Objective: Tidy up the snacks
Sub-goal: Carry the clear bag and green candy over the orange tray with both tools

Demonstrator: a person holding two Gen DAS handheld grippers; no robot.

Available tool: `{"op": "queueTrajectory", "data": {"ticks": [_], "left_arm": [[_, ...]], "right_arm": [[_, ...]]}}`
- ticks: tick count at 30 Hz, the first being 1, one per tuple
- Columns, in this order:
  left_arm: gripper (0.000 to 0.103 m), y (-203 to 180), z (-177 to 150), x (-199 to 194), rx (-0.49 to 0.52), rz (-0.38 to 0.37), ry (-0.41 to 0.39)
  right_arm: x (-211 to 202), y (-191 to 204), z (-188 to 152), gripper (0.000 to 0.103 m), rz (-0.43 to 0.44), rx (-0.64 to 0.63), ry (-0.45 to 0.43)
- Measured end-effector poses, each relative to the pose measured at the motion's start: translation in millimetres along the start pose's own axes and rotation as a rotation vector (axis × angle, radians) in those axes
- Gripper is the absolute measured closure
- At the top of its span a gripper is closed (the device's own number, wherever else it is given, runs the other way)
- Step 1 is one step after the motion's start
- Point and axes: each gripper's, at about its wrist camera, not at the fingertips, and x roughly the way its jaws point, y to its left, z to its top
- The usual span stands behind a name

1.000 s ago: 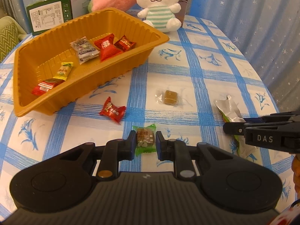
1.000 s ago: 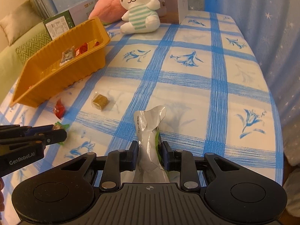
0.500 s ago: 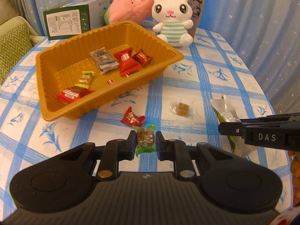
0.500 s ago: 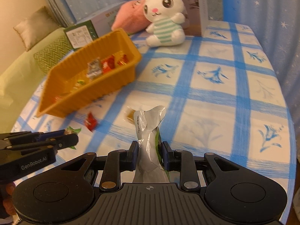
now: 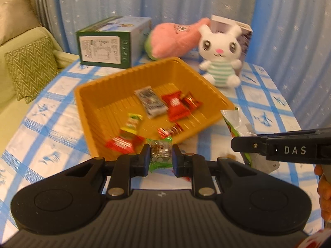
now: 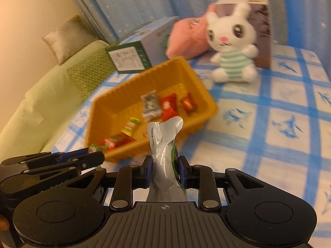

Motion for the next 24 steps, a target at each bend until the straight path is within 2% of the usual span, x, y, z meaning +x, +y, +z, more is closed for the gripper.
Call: {"op": "queueTrajectory", "data": {"ticks": [14,24], "left_arm": [[0.083,54.3,44.8,26.3,-0.047,0.065,-0.026],[0.083,77.1,61.1,63.7,-0.061,0.082,0.006]], "right_arm": [[60.8,43.3,48.2,0.076,0.067,-0.033,0.014],[99.7,56.5,66.6,0.076,0.041,-0.053,0.033]]}}
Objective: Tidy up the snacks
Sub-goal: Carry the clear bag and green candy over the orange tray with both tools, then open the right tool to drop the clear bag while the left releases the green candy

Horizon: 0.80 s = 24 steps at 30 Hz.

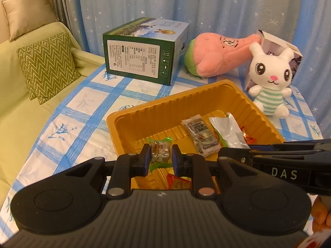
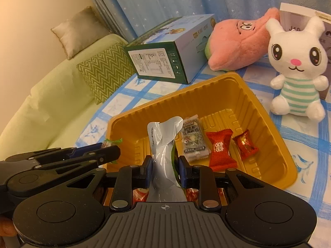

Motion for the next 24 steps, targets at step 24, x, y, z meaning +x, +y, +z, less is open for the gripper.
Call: {"op": "queueTrajectory", "data": {"ticks": [24], "left_arm": [[0.083,12.8,8.9,42.9,0.000,0.006,0.055]], "right_arm": [[31.6,-3.2,14.4,0.076,-0.034,0.001,0.023]]}}
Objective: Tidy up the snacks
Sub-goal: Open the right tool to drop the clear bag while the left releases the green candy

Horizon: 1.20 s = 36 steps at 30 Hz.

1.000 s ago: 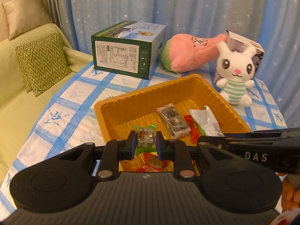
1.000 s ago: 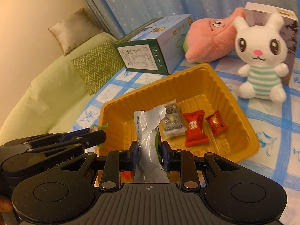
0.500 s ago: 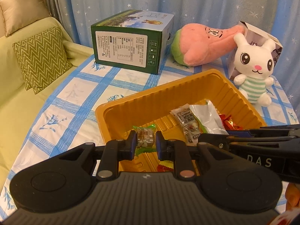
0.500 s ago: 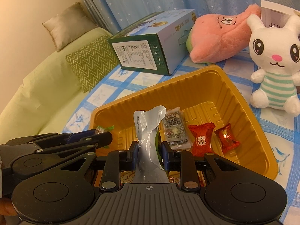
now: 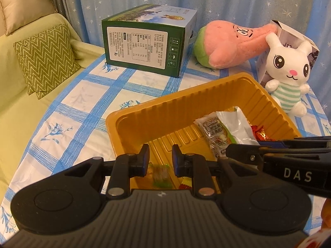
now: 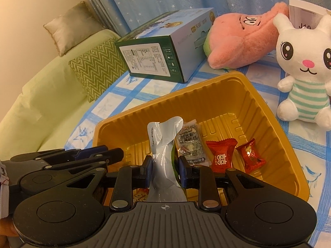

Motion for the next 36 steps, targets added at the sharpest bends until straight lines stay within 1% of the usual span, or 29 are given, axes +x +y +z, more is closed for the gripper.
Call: {"op": "queueTrajectory", "data": {"ticks": [9,17,23,30,33,35,36], "left_arm": [[0.083,2.4,-0.8,-4.7,-0.010,-0.021,-0.002],[0.083,6.9,-1.8,-7.3,-0.018,-0.020,-0.002],[0.082,9.2,-3.6,-9.3,-0.022,-0.021,-0.002],[0.076,12.0,-8.5,-18.9,-0.027,-0.026,-0.010],[0.073,10.8,-10.4,-26.2,-0.027,-0.035,-0.017],[0.068,9.6,-11.7,-32.2,-0.028,-0.044,-0.023],[0.068,8.5,-12.5,-35.6,-0.026,-0.048,-0.027]], "right_arm": [[3.3,-1.3,1.8,0.076,-0.004,-0.003,0.001],[14.1,3.2,4.8,0.076,0.001,-0.022,0.006],[16.6,11.0,10.4,0.076,0.004,-0.051,-0.026],[8.6,9.2,9.6,0.075,0.003,-0.038,-0.025],[0.6,6.5,4.2,0.072,0.010,-0.030,-0.028],[-5.1,4.7,0.1,0.062,0.009,-0.028,-0.031],[-8.6,3.5,-2.1,0.060,0.008,-0.025,-0.037]]}}
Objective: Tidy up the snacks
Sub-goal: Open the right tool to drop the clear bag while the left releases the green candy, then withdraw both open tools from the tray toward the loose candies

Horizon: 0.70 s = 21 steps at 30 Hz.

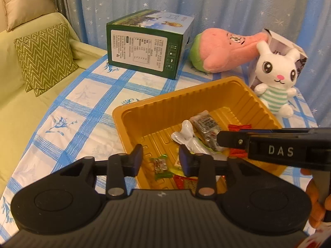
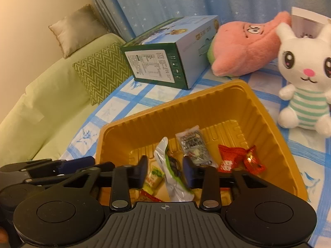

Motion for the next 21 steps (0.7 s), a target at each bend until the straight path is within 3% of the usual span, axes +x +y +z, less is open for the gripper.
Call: {"op": "queueTrajectory", "data": {"ticks": [7,17,21], "left_arm": [[0.057,-9.5,-6.3,-26.3,0.021,-0.008,-0.034],[0.024,-30.2,-33.7,-64.5,0.071,0.030,-0.061],[0.017,-41.0,-48.2,-79.5,0.081,0.025,-0.064]], "right_arm": [[-29.0,-6.0,-13.8,0.055,-0.011,0.001,-0.036],[-77.5,-17.0,-45.1,0.043,-0.026,0.029,-0.070],[-95.6,-21.7,-62.7,0.043,-0.037,0.033,-0.065]]}}
